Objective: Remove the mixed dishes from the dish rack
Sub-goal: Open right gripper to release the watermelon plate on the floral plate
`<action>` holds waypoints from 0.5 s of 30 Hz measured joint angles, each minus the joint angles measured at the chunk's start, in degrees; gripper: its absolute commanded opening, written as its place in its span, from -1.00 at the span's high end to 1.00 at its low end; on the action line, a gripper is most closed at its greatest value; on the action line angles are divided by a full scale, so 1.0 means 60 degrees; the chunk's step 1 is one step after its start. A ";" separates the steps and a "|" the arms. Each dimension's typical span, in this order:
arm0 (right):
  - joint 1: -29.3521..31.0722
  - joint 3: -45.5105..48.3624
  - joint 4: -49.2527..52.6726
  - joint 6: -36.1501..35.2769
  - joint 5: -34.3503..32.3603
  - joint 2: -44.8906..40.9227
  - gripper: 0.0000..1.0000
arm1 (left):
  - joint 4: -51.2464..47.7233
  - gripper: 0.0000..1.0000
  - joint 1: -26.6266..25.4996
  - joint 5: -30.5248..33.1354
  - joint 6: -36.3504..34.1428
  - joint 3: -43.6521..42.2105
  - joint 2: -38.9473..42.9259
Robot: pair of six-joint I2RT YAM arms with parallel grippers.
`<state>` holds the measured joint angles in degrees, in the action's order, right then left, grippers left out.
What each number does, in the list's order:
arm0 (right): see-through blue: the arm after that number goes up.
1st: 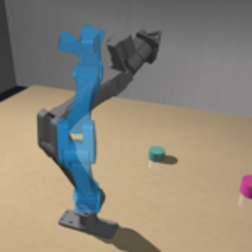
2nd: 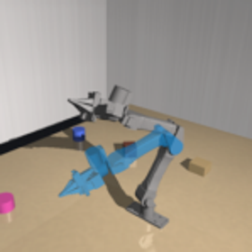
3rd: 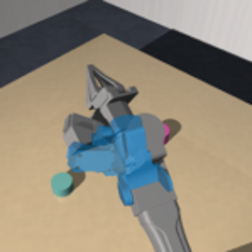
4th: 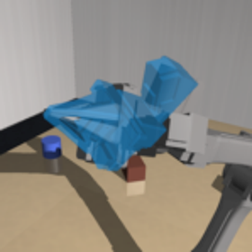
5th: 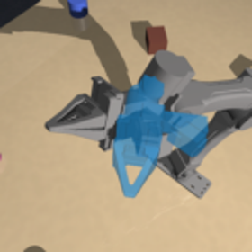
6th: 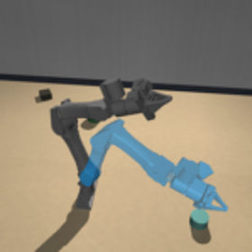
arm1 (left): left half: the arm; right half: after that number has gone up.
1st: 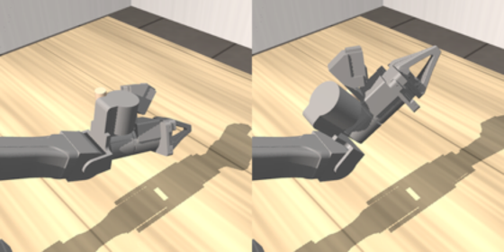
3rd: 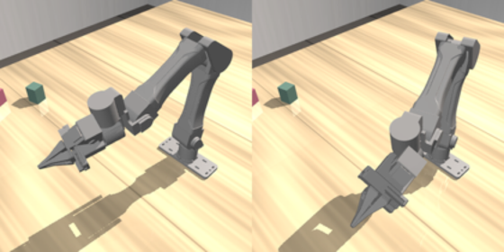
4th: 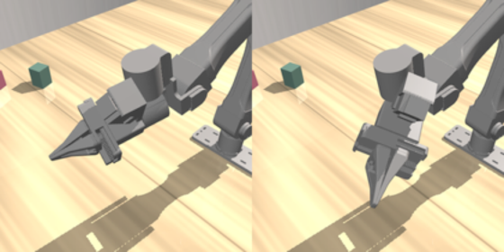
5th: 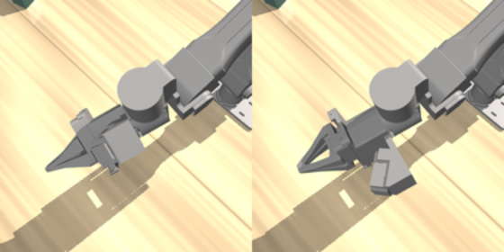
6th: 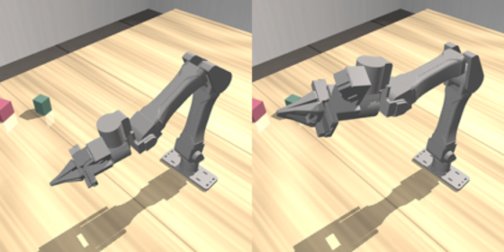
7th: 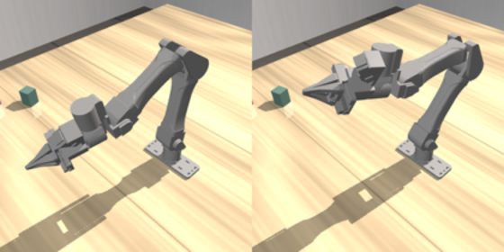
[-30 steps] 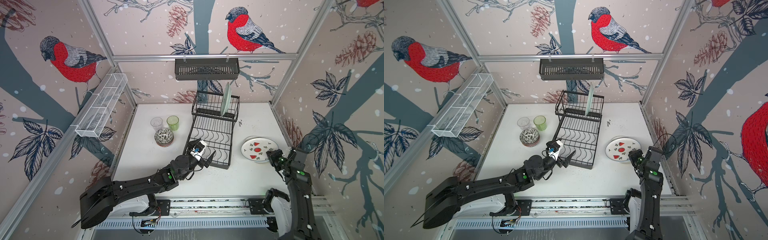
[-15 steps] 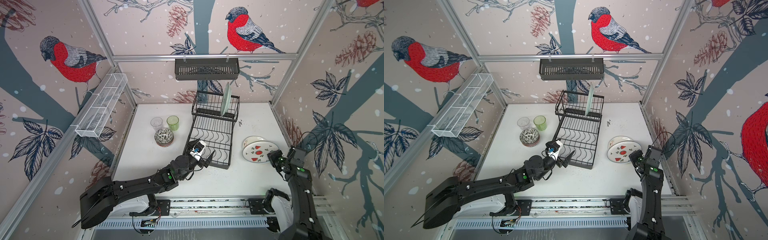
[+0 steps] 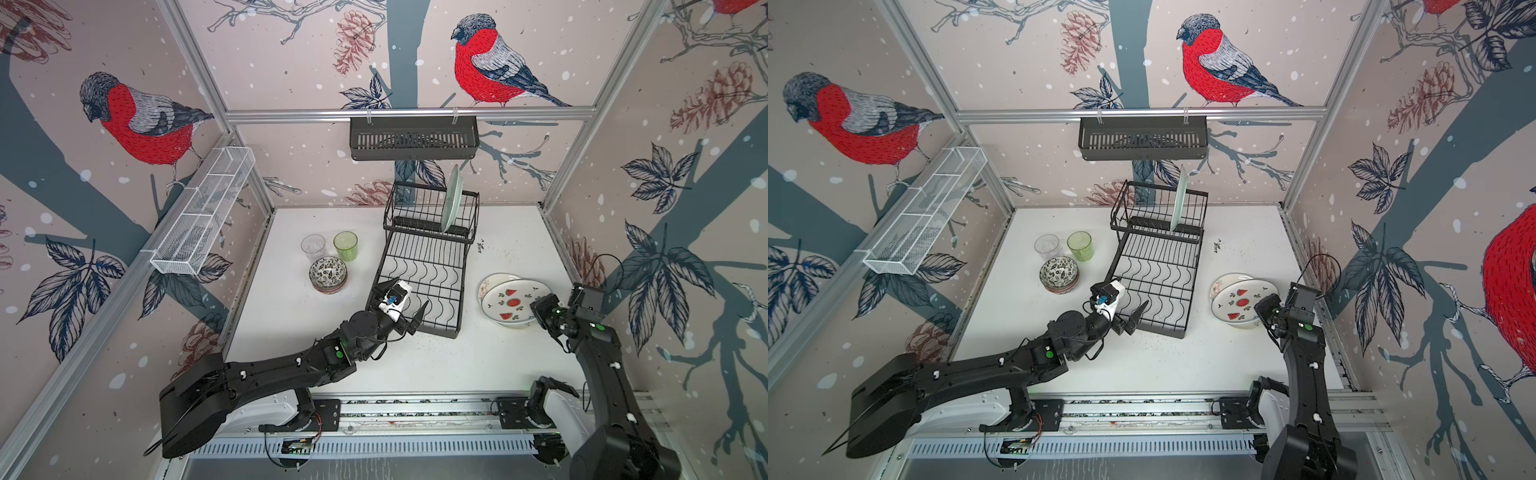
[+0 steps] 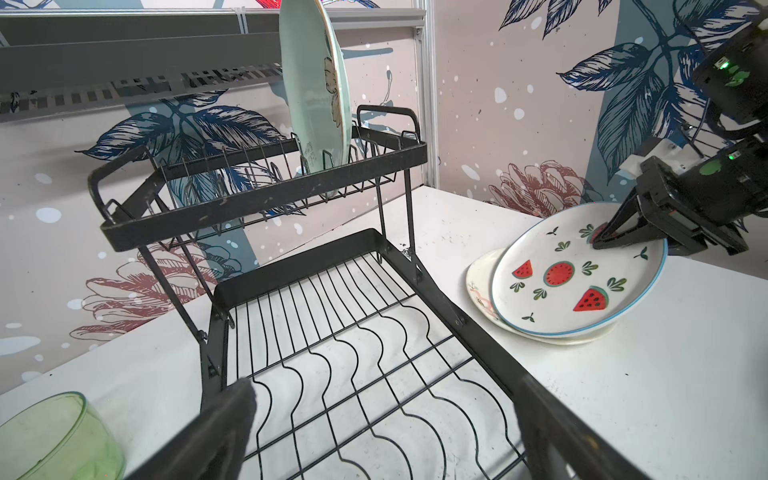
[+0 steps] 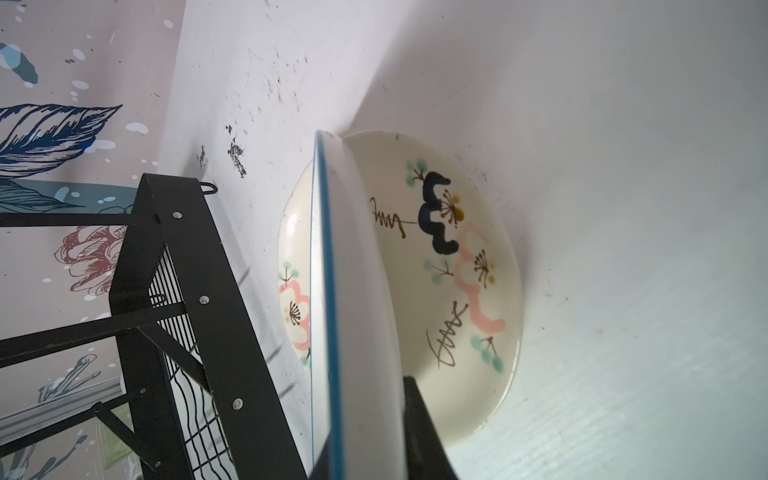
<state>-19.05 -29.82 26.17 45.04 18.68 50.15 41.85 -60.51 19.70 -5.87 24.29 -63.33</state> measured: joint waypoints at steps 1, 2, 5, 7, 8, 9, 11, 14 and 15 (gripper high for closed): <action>0.0018 -0.0022 -0.0029 0.0000 -0.0004 0.0044 0.93 | 0.0007 -0.94 0.0000 0.0000 0.0000 -0.0011 0.0000; 0.0051 -0.0047 -0.0073 0.0000 -0.0007 0.0080 0.92 | 0.0011 -0.94 0.0000 0.0000 0.0000 -0.0018 0.0000; 0.0084 -0.0084 -0.0087 0.0004 -0.0040 0.0131 0.80 | 0.0015 -0.94 0.0011 0.0000 0.0000 -0.0029 0.0000; 0.0095 -0.0120 -0.0095 0.0000 -0.0076 0.0200 0.79 | 0.0018 -0.94 0.0018 0.0000 0.0000 -0.0029 -0.0007; 0.0098 -0.0138 -0.0102 0.0000 -0.0080 0.0240 0.76 | 0.0018 -0.94 0.0018 0.0004 0.0004 -0.0033 -0.0015; 0.0106 -0.0149 -0.0127 0.0004 -0.0080 0.0277 0.73 | 0.0018 -0.94 0.0029 0.0000 0.0004 -0.0040 -0.0018; 0.0117 -0.0153 -0.0197 0.0007 -0.0084 0.0353 0.67 | 0.0018 -0.94 0.0058 0.0000 0.0004 -0.0044 -0.0025; 0.0124 -0.0149 -0.0237 -0.0018 -0.0186 0.0463 0.56 | 0.0018 -0.94 0.0087 0.0004 0.0007 -0.0047 -0.0040; 0.0127 -0.0120 -0.0131 -0.0026 -0.0317 0.0510 0.53 | 0.0022 -0.94 0.0106 0.0004 0.0007 -0.0051 -0.0051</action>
<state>-18.28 -30.55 25.39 44.88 16.78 53.21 41.98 -59.88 19.73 -5.82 23.99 -63.64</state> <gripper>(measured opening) 0.217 0.970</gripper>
